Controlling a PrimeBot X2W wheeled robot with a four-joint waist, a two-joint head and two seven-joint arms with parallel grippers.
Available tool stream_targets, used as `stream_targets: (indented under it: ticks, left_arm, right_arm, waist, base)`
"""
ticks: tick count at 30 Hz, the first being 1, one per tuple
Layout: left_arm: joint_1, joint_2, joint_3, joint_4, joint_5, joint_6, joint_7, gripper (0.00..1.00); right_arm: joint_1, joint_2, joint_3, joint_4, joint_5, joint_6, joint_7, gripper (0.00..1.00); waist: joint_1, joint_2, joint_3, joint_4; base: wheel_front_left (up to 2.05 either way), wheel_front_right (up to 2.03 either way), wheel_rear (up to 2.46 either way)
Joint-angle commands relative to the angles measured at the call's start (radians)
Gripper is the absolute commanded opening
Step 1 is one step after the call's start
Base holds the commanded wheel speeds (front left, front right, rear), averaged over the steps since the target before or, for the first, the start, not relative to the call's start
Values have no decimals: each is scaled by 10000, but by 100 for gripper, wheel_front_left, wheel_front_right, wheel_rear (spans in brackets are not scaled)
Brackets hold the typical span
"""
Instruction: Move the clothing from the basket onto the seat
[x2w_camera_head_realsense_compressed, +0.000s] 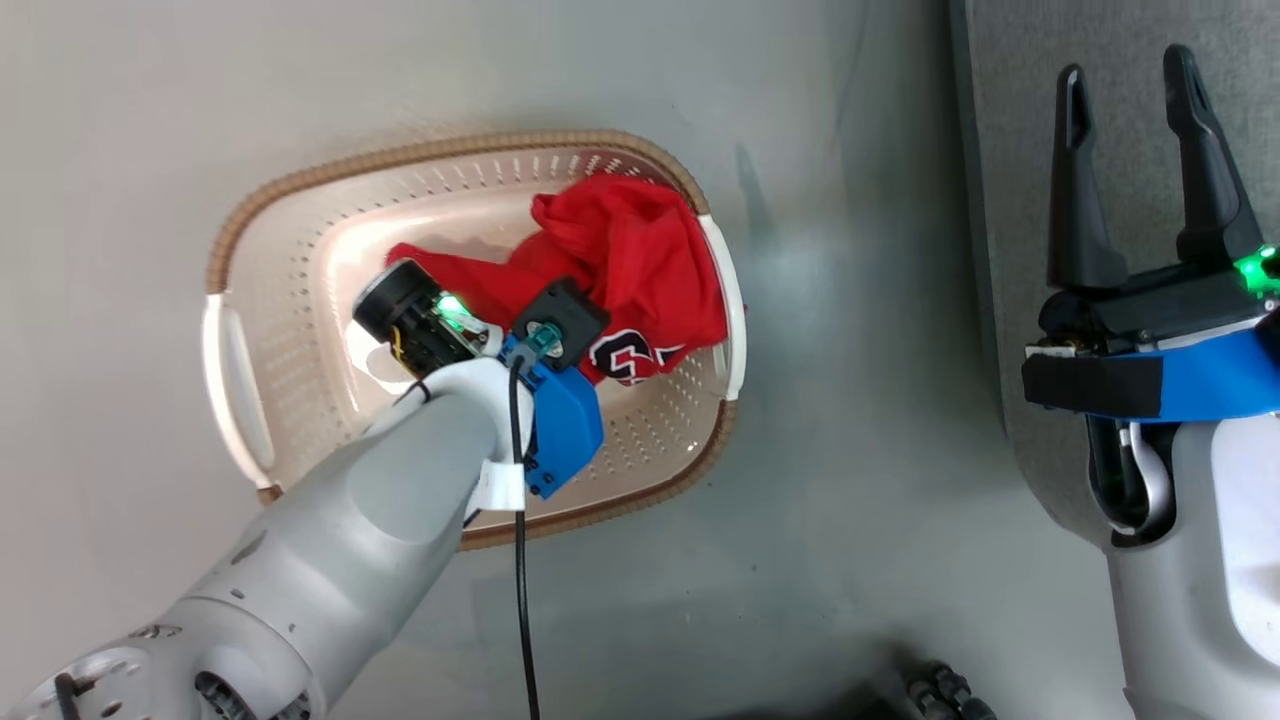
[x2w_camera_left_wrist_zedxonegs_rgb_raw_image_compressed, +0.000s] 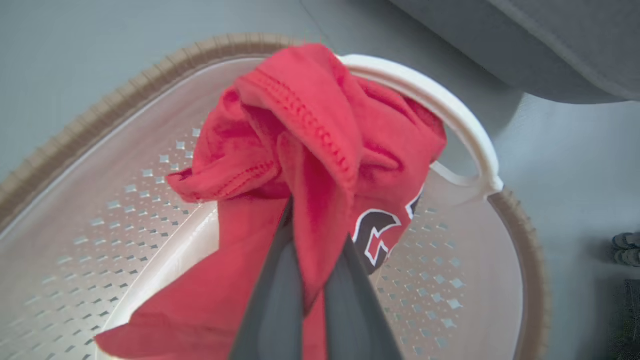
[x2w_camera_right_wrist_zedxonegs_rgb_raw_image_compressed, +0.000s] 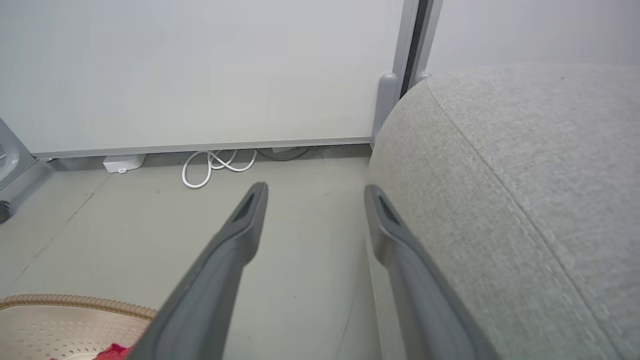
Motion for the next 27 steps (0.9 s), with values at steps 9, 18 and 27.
stream_targets:
  ticks: [9, 18, 27]
  left_arm:
    - [241, -283, -23, -393, -683, -12, -720, 0]
    - [373, -57, 820, -1349, -676, -12, -774, 0]
    - [889, 130, 2411, -2258, 193, -12, -778, 0]
  right_arm:
    - [558, -265, -82, 313, -120, 1, -6, 100]
    - [1176, -285, -206, 605, -141, 1, -6, 100]
    - [1801, -241, -332, 901, -139, 1, -6, 100]
  waist:
    - [0, 0, -1668, 797]
    - [0, 0, -3094, 1166]
    - [0, 0, -4430, 1361]
  base:
    - [0, 0, 0]
    - [0, 0, 0]
    - [0, 0, 0]
